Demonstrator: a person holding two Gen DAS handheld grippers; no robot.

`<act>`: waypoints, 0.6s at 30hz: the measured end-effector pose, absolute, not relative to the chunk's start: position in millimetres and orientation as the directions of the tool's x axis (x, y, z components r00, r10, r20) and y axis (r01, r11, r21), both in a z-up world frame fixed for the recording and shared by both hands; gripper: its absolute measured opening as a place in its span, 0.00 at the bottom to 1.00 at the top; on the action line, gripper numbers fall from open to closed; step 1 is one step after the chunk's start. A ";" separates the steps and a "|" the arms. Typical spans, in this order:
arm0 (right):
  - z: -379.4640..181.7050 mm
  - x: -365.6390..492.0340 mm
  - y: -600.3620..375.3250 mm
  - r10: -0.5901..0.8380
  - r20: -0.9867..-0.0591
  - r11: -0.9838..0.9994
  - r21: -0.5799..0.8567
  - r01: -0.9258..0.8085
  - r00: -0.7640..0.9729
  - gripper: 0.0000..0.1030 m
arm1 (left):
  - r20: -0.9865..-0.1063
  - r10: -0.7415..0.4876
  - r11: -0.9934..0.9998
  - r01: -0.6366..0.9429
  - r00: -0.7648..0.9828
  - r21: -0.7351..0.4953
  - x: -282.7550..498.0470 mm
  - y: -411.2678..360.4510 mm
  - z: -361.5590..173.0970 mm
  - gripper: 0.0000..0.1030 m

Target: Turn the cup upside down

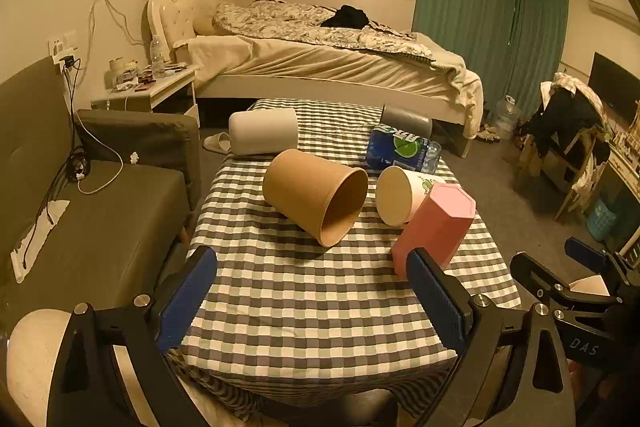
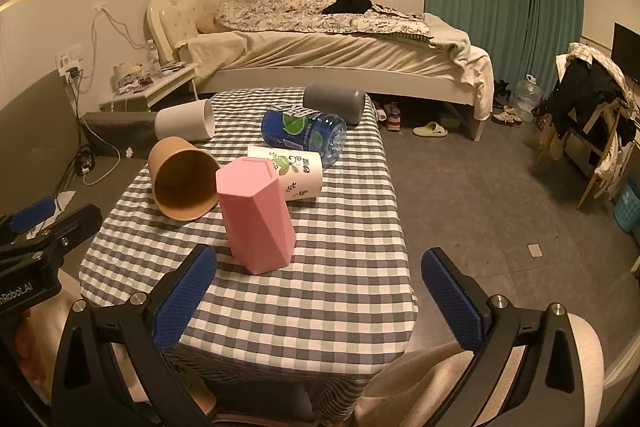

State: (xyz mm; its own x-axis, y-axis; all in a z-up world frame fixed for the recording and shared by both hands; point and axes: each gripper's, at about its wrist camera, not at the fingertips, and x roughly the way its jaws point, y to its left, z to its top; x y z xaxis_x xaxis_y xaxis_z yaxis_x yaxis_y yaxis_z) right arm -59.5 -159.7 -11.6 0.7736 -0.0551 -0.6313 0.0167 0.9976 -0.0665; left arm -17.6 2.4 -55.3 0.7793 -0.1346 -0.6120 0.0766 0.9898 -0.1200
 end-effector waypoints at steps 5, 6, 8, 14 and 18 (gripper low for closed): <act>-12.4 -58.1 -159.7 -0.058 -0.634 0.998 -0.067 0.020 0.771 1.00 | -0.612 -0.130 0.991 0.075 0.780 -0.116 -17.0 2.0 -55.0 0.96; -12.6 -58.0 -159.7 -0.058 -0.635 0.998 -0.067 0.020 0.771 1.00 | -0.612 -0.129 0.991 0.074 0.780 -0.115 -17.0 3.4 -55.0 0.96; -13.2 -57.7 -159.3 -0.058 -0.635 0.998 -0.067 0.019 0.770 1.00 | -0.609 -0.128 0.991 0.072 0.783 -0.114 -17.4 3.7 -54.4 0.96; -14.0 -58.4 -158.6 -0.062 -0.637 0.997 -0.071 0.022 0.768 1.00 | -0.611 -0.105 0.994 0.061 0.785 -0.093 -18.1 5.8 -55.5 0.96; -14.0 -59.7 -158.5 -0.060 -0.637 0.997 -0.071 0.018 0.768 1.00 | -0.606 -0.098 0.995 0.056 0.789 -0.088 -18.3 6.4 -54.7 0.96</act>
